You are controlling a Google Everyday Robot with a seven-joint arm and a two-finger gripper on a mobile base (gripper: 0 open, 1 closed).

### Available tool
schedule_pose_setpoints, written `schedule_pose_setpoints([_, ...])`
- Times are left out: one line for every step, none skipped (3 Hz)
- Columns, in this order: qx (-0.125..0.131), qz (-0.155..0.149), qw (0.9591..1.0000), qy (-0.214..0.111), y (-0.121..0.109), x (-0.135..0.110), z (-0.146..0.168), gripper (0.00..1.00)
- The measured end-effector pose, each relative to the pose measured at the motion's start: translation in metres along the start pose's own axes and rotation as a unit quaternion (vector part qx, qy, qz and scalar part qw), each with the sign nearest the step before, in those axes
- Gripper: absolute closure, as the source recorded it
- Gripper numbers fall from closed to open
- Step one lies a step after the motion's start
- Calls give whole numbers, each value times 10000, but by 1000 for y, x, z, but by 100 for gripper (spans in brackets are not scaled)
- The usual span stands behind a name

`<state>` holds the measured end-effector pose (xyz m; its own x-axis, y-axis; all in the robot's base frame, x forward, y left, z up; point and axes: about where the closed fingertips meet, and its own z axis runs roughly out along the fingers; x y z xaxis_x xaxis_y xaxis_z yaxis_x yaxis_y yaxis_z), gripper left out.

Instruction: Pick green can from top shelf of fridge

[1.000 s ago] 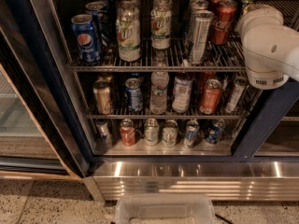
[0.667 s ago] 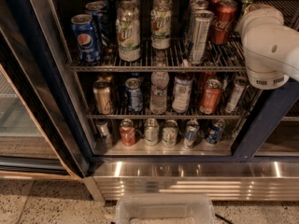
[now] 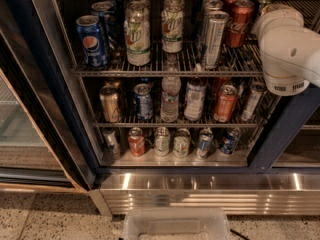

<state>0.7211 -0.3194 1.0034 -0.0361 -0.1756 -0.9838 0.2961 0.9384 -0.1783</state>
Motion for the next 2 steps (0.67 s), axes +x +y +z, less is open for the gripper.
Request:
schedule_pose_setpoints([0, 0, 10000, 0, 0, 0, 0, 85])
schedule_pose_setpoints([0, 0, 10000, 0, 0, 0, 0, 77])
